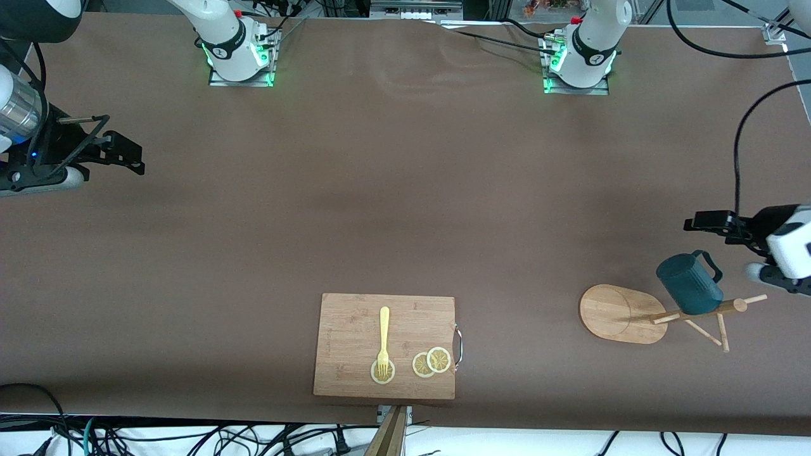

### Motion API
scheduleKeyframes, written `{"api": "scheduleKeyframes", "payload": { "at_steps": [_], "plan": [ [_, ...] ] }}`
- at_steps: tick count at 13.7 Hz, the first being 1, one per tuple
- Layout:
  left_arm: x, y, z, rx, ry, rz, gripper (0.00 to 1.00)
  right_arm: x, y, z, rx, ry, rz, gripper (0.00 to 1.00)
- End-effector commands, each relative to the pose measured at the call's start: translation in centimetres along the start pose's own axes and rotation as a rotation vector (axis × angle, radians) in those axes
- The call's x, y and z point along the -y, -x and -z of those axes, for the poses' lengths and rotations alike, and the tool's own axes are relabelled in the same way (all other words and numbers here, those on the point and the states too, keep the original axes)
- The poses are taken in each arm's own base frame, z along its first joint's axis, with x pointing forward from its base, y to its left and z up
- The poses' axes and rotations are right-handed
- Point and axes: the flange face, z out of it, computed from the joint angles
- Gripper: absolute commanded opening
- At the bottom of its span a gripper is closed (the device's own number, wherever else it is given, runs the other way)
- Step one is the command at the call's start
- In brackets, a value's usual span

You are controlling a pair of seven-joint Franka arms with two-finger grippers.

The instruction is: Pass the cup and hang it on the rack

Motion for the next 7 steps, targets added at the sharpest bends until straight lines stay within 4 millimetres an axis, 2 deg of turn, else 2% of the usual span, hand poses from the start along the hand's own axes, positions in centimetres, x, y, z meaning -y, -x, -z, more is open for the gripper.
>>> {"api": "scheduleKeyframes", "payload": {
  "at_steps": [1, 3, 5, 6, 7],
  "plan": [
    [-4.2, 0.1, 1.4, 0.003, -0.123, -0.023, 1.00, -0.2, -0.3, 0.5, -0.010, -0.004, 0.013, 1.00],
    [-5.9, -0.5, 1.7, -0.023, -0.143, -0.050, 1.00, -0.2, -0.3, 0.5, -0.010, -0.004, 0.013, 1.00],
    [-7.6, -0.1, 2.9, -0.061, -0.152, -0.073, 1.00, -0.2, -0.3, 0.5, -0.010, -0.004, 0.013, 1.00],
    [-10.0, 0.5, 3.6, -0.099, -0.191, -0.102, 1.00, -0.2, -0.3, 0.5, -0.009, -0.004, 0.013, 1.00],
    [-10.6, 1.5, 3.8, -0.134, -0.208, -0.095, 1.00, -0.2, -0.3, 0.5, -0.010, -0.004, 0.013, 1.00]
  ]
}}
